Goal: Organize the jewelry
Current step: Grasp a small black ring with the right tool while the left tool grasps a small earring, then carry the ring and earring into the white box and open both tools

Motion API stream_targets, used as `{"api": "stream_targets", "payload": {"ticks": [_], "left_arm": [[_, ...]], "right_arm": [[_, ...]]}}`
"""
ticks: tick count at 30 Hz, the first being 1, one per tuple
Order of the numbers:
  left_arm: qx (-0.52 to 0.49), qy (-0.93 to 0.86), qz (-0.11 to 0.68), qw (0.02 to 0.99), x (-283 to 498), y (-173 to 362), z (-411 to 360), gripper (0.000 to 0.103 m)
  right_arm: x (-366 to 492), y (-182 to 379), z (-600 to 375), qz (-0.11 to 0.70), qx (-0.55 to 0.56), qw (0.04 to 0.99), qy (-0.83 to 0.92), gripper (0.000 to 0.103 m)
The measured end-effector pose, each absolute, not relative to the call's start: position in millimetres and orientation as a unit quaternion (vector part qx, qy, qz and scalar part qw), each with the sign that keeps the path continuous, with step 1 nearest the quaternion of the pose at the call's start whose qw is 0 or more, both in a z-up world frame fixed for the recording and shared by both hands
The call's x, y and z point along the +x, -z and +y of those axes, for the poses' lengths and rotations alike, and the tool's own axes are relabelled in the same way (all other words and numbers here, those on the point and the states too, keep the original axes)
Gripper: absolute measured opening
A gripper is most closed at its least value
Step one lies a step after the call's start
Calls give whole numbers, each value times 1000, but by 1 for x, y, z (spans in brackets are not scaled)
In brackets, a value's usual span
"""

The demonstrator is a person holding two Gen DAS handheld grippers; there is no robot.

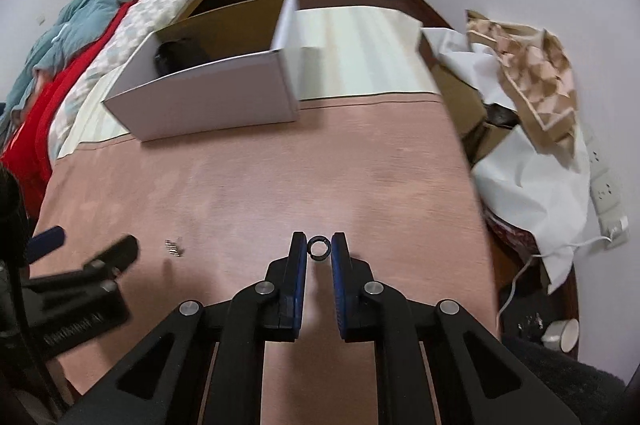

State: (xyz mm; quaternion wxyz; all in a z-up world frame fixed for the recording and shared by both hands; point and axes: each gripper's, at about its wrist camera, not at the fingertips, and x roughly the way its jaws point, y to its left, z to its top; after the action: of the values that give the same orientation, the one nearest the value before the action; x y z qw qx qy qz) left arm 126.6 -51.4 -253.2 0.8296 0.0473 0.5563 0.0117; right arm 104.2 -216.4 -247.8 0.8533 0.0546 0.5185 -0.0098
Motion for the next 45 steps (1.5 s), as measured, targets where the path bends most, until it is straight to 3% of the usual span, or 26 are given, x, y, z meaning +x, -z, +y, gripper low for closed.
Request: {"api": "stream_targets", "payload": {"ticks": [2, 3, 5, 7, 12, 20, 28, 35, 45], "left_arm": [[55, 8, 554, 831, 126, 256, -66, 98], [61, 15, 554, 830, 127, 258, -73, 91], [65, 26, 556, 828, 128, 260, -81, 72], [69, 39, 561, 824, 129, 265, -89, 40], [80, 58, 559, 824, 130, 267, -98, 6], [78, 64, 549, 830, 122, 259, -98, 6], [39, 72, 518, 851, 144, 195, -77, 6], [15, 65, 508, 859, 213, 165, -50, 6], [11, 52, 542, 838, 279, 188, -31, 9]], "right_arm": [[102, 247, -225, 520, 58, 852, 17, 13], [100, 248, -229, 521, 60, 851, 21, 13], [98, 249, -235, 522, 65, 850, 27, 13], [97, 249, -242, 522, 69, 850, 32, 13], [93, 246, -250, 518, 76, 851, 38, 13], [93, 230, -250, 502, 86, 860, 34, 13], [115, 187, -235, 473, 107, 874, -7, 13], [198, 156, -215, 464, 129, 874, -68, 13], [304, 183, -197, 530, 101, 837, -92, 13]]}}
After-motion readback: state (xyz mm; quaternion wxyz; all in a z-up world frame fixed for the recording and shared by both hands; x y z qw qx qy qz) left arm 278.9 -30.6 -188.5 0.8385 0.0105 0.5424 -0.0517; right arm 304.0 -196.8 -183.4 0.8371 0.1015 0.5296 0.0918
